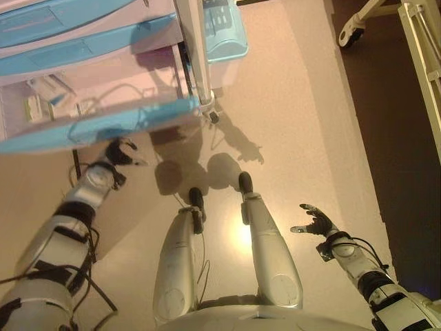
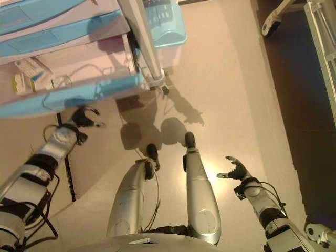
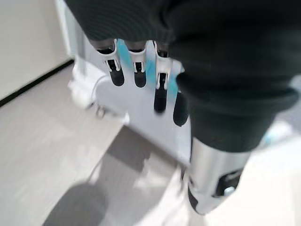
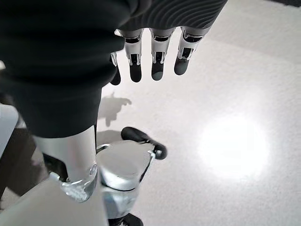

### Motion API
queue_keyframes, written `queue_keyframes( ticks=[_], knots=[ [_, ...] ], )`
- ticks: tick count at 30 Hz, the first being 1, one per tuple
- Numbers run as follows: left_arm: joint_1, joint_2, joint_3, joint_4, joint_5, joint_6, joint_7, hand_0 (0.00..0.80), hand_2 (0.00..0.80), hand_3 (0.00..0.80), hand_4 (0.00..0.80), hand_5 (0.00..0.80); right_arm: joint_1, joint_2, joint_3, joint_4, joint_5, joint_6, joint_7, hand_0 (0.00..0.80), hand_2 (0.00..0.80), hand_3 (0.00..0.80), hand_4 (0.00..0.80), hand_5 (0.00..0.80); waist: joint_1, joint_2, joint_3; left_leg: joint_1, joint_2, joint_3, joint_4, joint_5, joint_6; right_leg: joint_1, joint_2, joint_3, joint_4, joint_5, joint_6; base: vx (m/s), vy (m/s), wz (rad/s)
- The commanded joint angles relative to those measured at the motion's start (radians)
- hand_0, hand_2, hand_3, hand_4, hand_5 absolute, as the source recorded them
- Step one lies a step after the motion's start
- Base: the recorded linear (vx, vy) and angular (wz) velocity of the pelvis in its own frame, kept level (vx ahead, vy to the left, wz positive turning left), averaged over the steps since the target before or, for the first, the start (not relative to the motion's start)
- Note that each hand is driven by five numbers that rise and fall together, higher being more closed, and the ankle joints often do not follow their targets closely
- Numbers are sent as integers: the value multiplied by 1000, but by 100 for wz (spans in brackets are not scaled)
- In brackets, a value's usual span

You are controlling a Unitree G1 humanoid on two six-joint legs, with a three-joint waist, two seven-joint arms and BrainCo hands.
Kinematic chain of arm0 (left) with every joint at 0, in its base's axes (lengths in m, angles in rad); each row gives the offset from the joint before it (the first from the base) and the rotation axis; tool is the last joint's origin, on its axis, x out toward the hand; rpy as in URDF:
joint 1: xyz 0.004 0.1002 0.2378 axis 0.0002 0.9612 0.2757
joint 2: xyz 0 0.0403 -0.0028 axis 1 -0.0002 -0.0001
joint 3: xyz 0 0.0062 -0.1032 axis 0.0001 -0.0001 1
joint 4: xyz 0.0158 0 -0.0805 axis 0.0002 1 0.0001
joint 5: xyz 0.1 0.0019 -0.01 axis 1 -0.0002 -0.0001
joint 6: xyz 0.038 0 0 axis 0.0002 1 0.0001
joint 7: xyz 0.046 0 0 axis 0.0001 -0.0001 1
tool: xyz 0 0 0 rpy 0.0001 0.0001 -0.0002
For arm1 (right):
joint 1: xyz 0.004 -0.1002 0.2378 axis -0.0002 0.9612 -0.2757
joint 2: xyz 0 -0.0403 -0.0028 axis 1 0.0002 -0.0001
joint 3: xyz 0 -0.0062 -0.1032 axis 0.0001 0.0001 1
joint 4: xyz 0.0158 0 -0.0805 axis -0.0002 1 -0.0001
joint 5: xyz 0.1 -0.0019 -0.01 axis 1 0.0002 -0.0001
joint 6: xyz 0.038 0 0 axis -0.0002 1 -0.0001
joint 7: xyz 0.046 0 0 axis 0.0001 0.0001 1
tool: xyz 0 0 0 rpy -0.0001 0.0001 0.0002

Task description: Open the drawer and pick up the medicine

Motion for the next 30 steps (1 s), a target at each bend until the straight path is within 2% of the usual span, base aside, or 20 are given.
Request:
queue_keyframes(
  ticks=[1, 4, 8, 13, 19, 24, 25, 29, 30],
  knots=[
    [-148, 118, 30, 74, -57, 11, 98, 0, 0, 0, 0, 0, 81, -45, 52, -28, 24, -31, -17, 0, 0, 0, 0, 0, -42, -11, -74, -3, -31, 11, 21, -87, 65, 5, 32, -9, -39, -9, -22, 66, -15, -22],
    [-283, 140, 3, 164, -70, 11, 164, 0, 0, 0, 0, 0, 88, -32, 75, -32, 30, -48, -7, 0, 0, 0, 0, 0, -56, -35, -76, -23, -29, 1, 43, -104, 71, -3, 46, 3, -55, 8, -14, 35, -42, -12],
    [-385, 107, -53, 254, -27, 20, 188, 0, 0, 0, 0, 0, 70, -3, 117, -37, 46, -50, -2, 0, 0, 0, 0, 0, -70, -58, -77, -51, -27, -6, 54, -113, 75, -16, 60, 10, -80, 24, -10, -18, -62, 1],
    [-407, 84, -86, 293, -27, 22, 191, 0, 0, 0, 0, 0, 43, 12, 148, -37, 53, -50, -12, 0, 0, 0, 0, 0, -69, -67, -76, -54, -27, -8, 44, -115, 77, -14, 67, 8, -97, 26, -12, -31, -24, -3],
    [-408, 95, -86, 309, -45, 17, 157, 0, 0, 0, 0, 0, 37, 29, 161, -26, 46, -45, -18, 0, 0, 0, 0, 0, -59, -75, -68, -35, -28, -14, 38, -124, 81, 14, 70, 6, -113, 26, -12, -6, -49, 0],
    [-317, 102, -23, 271, -125, -2, 52, 0, 0, 0, 0, 0, 42, 55, 153, -21, 38, -46, -15, 0, 0, 0, 0, 0, -39, -68, -69, 38, -41, -12, -20, -119, 79, 85, 62, 0, -144, 18, -8, -17, -106, 4],
    [-282, 101, -1, 260, -122, 3, 38, 0, 0, 0, 0, 0, 41, 57, 146, -20, 35, -44, -13, 0, 0, 0, 0, 0, -38, -71, -71, 46, -48, 3, -42, -82, 81, 95, 48, -1, -162, 43, -13, -65, -98, 11],
    [-138, 103, 80, 234, -152, -8, -23, 0, 0, 0, 0, 0, 54, 63, 124, -5, 3, -42, -10, 0, 0, 0, 0, 0, -15, -42, -90, 111, -54, 11, -75, -80, 82, 155, 21, -11, -163, 16, -15, 8, -67, 3],
    [-72, 100, 121, 221, -187, -14, -44, 0, 0, 0, 0, 0, 66, 64, 113, -3, -6, -36, -8, 0, 0, 0, 0, 0, -3, -32, -102, 139, -60, 10, -89, -79, 79, 186, 9, -16, -170, 5, -15, 41, -45, 8]
  ],
)
